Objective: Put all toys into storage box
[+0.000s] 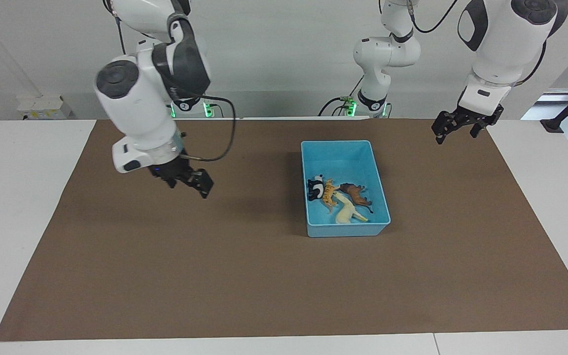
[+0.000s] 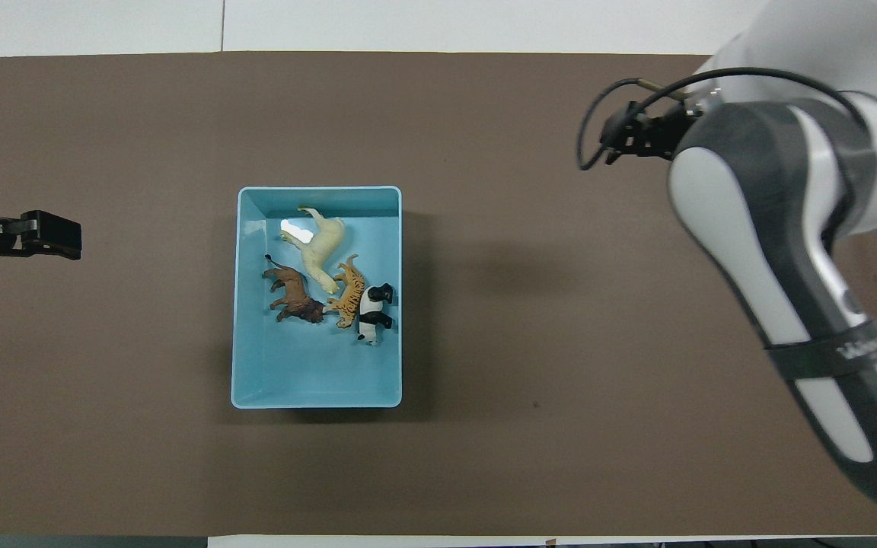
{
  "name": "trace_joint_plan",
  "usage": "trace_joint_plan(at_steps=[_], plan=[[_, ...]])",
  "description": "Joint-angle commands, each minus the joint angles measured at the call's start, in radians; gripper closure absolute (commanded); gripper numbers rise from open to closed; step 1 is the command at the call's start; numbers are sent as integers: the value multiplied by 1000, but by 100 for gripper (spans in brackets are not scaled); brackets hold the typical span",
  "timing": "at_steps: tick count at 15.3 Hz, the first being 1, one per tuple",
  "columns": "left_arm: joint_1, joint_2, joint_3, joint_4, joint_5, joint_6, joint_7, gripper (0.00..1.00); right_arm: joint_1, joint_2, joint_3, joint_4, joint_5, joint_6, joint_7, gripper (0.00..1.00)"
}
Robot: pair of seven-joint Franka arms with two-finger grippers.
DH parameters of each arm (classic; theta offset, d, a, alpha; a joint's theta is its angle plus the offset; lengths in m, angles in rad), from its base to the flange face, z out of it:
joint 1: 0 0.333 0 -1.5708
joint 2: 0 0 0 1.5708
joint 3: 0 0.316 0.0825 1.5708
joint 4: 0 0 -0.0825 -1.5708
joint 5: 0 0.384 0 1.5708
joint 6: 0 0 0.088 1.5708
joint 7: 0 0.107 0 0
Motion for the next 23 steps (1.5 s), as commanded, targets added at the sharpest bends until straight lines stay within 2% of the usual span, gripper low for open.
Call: trace_joint_plan(at_steps=[1,5,9,12,19,23], plan=[[15,21,-8,33,-22,-29,45,0,-93,-58,16,-38,-85,-48,-353,0],[13,19,-8,30,-23,-39,47,0,-216,-173,17,-108,-97,-97,-564,0],[7,18,-8,27,-23,-44,48,0,-228,-363,13,-292,-100,-74,-564,0],[7,16,-8,25,-31,-46,50,0,-230,-429,14,-342,-119,-83,-558,0],[15,13,-2,22,-108,-46,55,0,-246,-449,-8,-336,-120,-81,-560,0],[15,11,-2,19,-134,-47,56,0,-246,-475,-19,-336,-107,-161,-563,0]])
